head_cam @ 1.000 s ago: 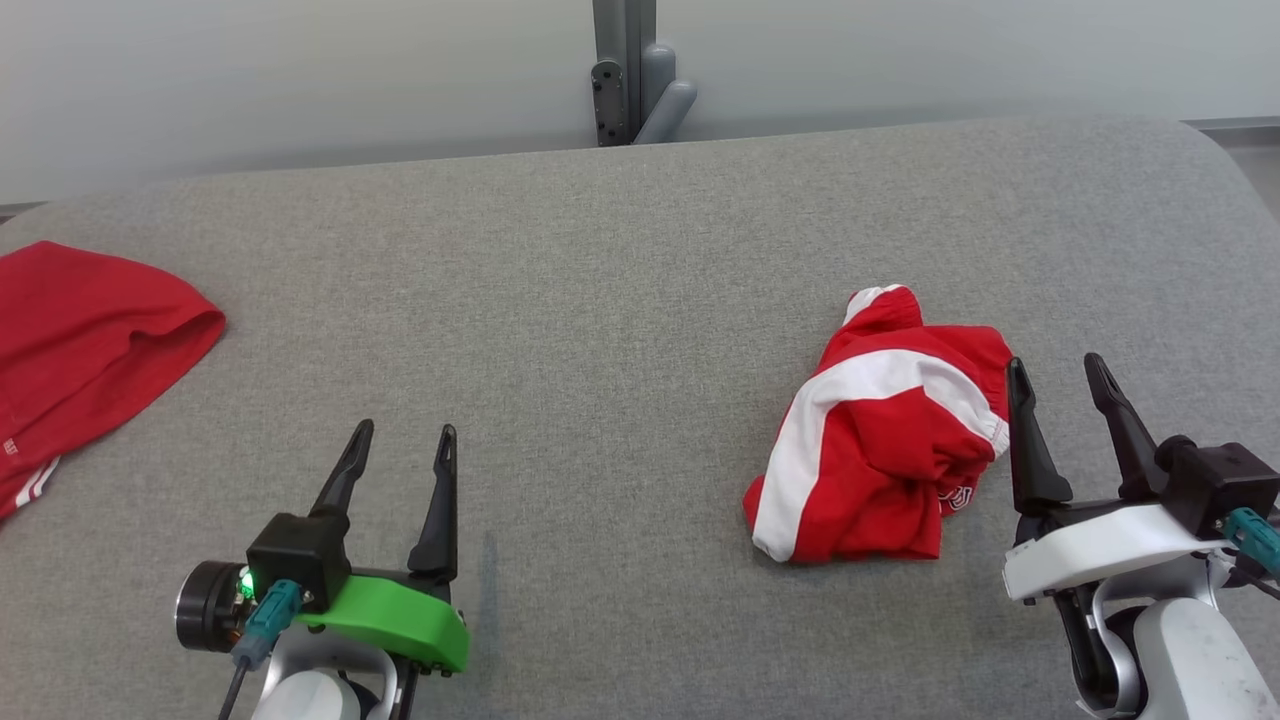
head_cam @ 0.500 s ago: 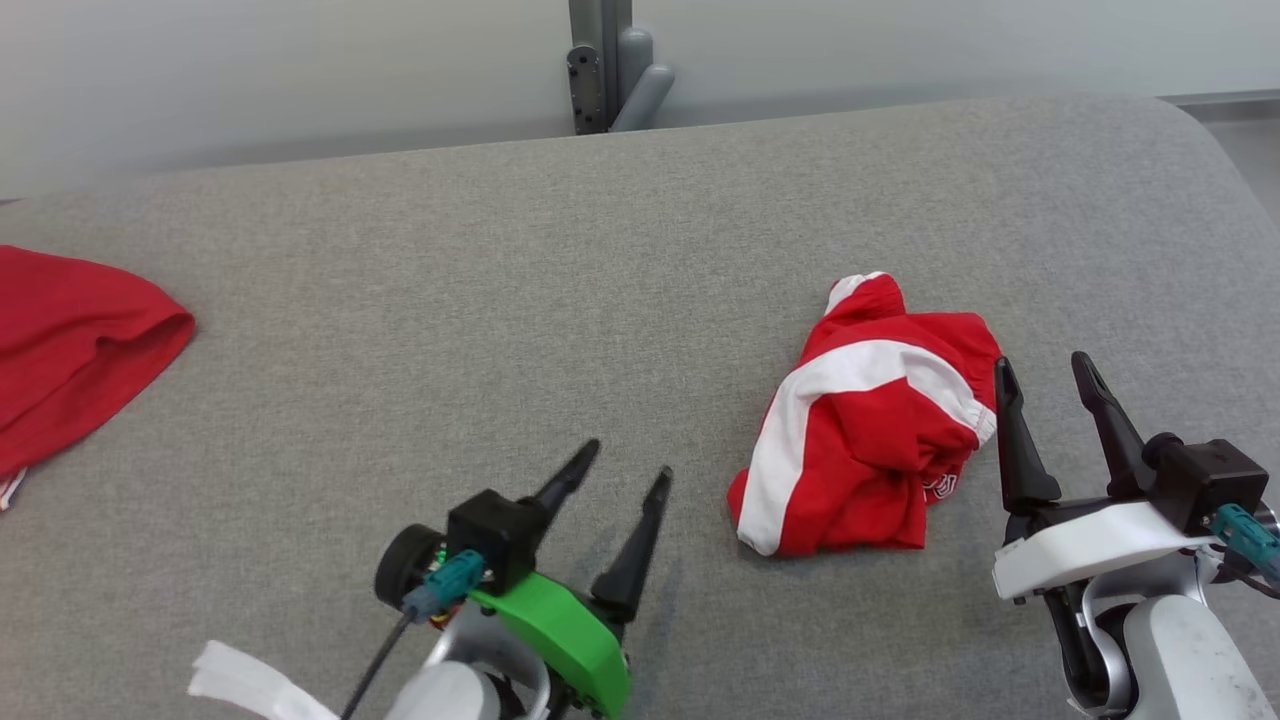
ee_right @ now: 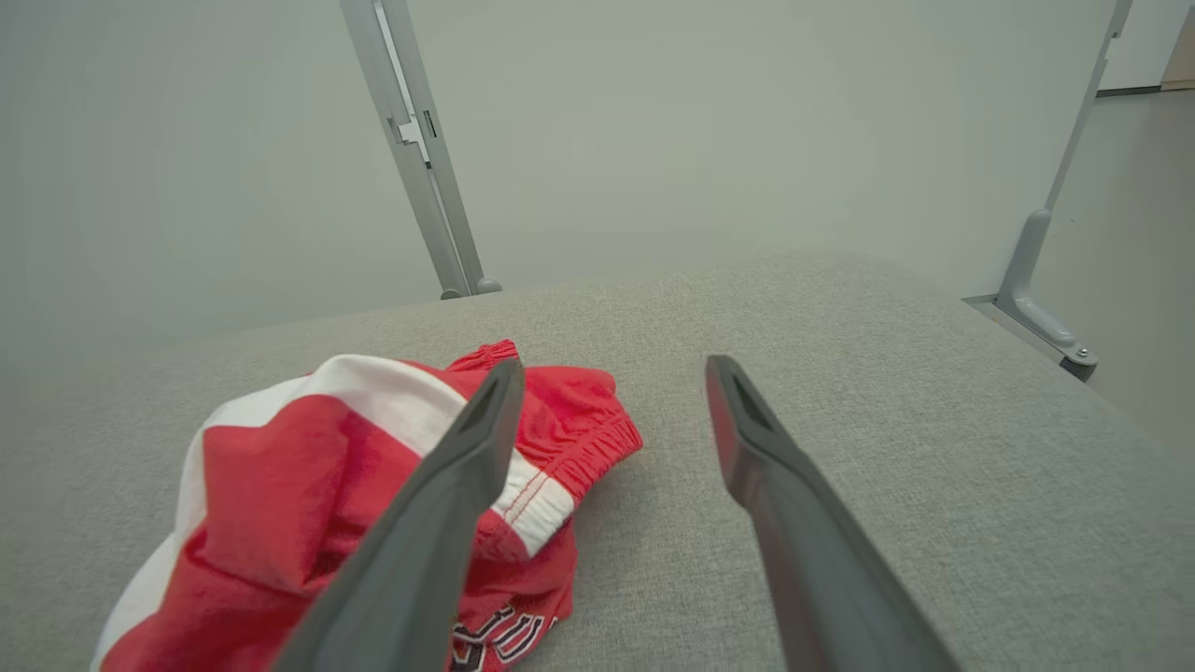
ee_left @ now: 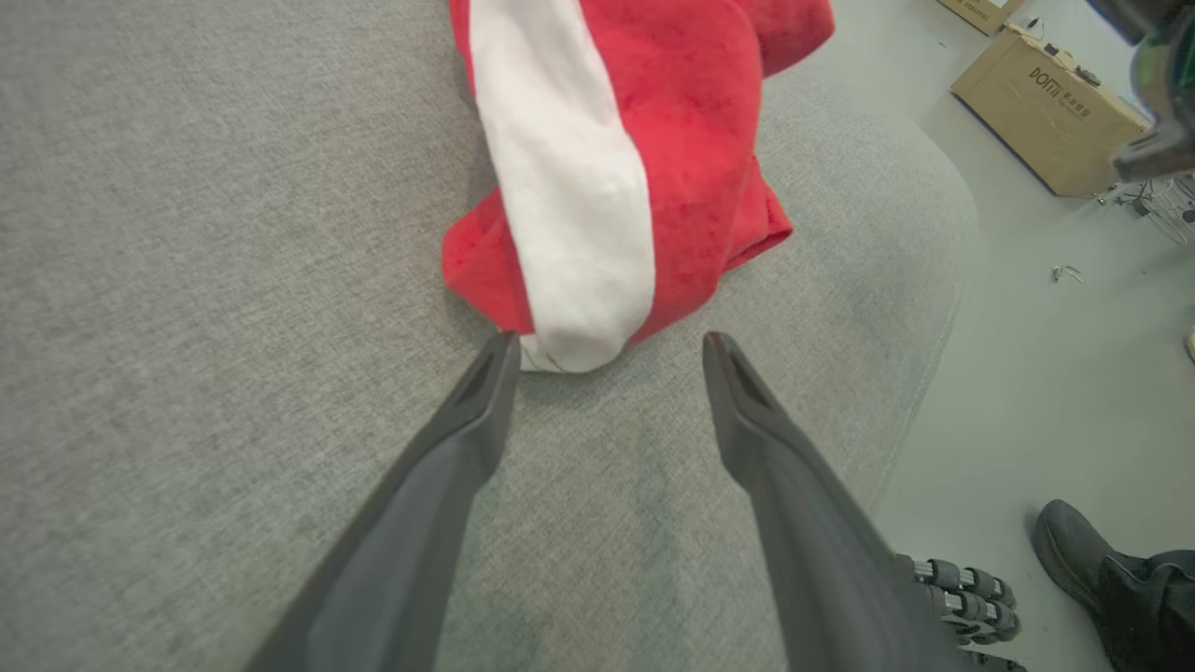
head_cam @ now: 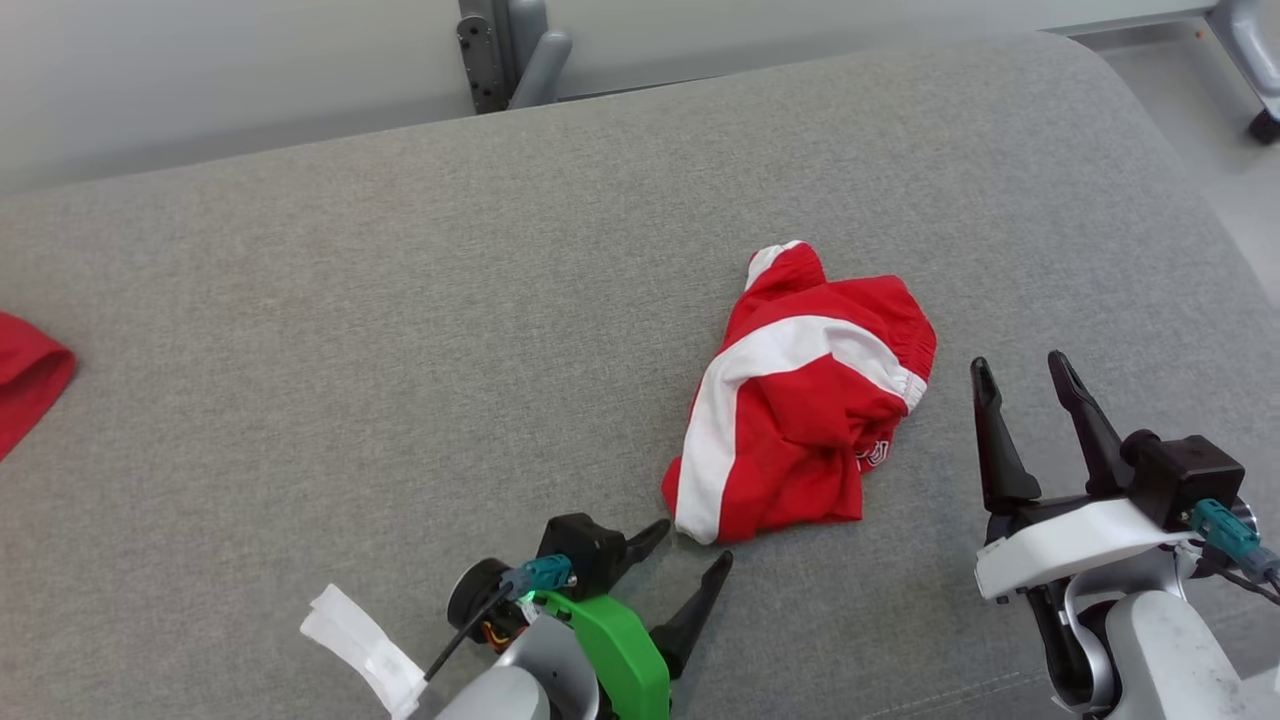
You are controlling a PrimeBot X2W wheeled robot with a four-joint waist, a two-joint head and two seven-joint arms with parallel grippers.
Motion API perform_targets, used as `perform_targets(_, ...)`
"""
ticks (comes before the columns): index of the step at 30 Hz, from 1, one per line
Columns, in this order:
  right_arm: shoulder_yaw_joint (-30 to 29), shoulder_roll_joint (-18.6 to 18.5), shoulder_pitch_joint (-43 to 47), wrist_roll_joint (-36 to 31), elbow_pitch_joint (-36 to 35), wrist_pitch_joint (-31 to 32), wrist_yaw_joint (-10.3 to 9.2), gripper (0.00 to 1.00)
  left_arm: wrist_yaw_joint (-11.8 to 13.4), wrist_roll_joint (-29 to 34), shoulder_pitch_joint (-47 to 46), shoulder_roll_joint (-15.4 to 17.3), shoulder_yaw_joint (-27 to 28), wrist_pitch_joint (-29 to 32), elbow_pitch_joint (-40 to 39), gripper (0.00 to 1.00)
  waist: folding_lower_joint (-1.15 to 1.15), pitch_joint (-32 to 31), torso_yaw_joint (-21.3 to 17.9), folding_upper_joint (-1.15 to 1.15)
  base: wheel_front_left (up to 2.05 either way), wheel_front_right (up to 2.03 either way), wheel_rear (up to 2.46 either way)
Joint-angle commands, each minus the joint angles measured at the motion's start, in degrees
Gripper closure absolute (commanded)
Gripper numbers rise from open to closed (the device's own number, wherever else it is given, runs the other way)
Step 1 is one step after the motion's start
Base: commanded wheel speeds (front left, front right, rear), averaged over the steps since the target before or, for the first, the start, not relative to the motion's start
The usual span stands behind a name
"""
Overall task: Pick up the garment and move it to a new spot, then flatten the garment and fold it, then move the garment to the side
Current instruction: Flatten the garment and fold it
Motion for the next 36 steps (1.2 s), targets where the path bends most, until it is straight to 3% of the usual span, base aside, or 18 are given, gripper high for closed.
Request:
perform_targets(1, -0.06, -0.14, -0.73, 0.44, 0.07, -0.37, 0.0, 0.0, -0.22, 0.1, -1.4, 0.48, -0.21, -0.57, 0.73, 0.0, 0.0, 0.94, -1.36, 0.0, 0.0, 0.0, 0.0)
perform_targets(2, -0.11, -0.14, -0.79, 0.46, 0.13, -0.4, -0.01, 0.0, -0.25, -0.81, -1.69, 0.35, -0.45, -0.96, 1.53, 0.0, 0.0, 1.07, -1.59, 0.0, 0.0, 0.0, 0.0)
perform_targets(4, -0.17, -0.12, -0.79, 0.47, 0.2, -0.47, 0.0, 0.0, -0.26, -1.87, -2.82, 0.69, -1.36, -1.81, 2.35, 0.62, 0.0, 1.27, -1.87, 0.0, 0.0, 0.0, 0.0)
perform_targets(5, -0.2, -0.08, -0.82, 0.51, 0.2, -0.51, 0.0, 0.0, -0.27, -2.81, -3.27, 0.86, -1.77, -2.16, 2.65, 1.0, 0.0, 1.37, -1.95, 0.0, 0.0, 0.0, 0.0)
perform_targets(15, -1.5, -0.06, -0.15, 0.62, 0.28, -0.1, 0.0, 0.0, -0.3, -5.89, -7.35, 5.96, -5.91, -4.6, 0.85, 1.0, 0.0, 1.15, 0.08, 0.0, 0.0, 0.0, 0.0)
perform_targets(22, -2.05, 0.04, 0.35, 1.24, 0.49, 0.59, 0.0, 0.0, -0.17, -4.29, -10.83, 15.92, -7.4, 1.87, -8.59, 1.0, 0.0, 0.66, 3.59, 0.0, 0.0, 0.0, 0.0)
perform_targets(30, -2.63, 0.25, 0.09, 1.08, 0.5, 0.63, 0.0, 0.0, 4.14, 0.22, -13.74, 27.12, -5.01, 9.25, -22.07, 1.0, 0.0, 1.03, 5.98, 0.0, 0.0, 0.0, 0.0)
perform_targets(33, -2.53, 0.29, -0.32, 1.23, 0.66, 0.67, 0.0, 0.0, 5.53, -1.19, -11.19, 28.24, -4.66, 10.62, -24.08, 1.0, 0.0, 1.45, 6.25, 0.0, 0.0, 0.0, 0.0)
perform_targets(36, -2.36, 0.46, -0.81, 1.35, 0.75, 0.61, 0.0, 0.0, 6.49, -3.78, -8.51, 26.67, -4.59, 9.74, -22.12, 1.0, 0.0, 1.95, 6.25, 0.0, 0.0, 0.0, 0.0)
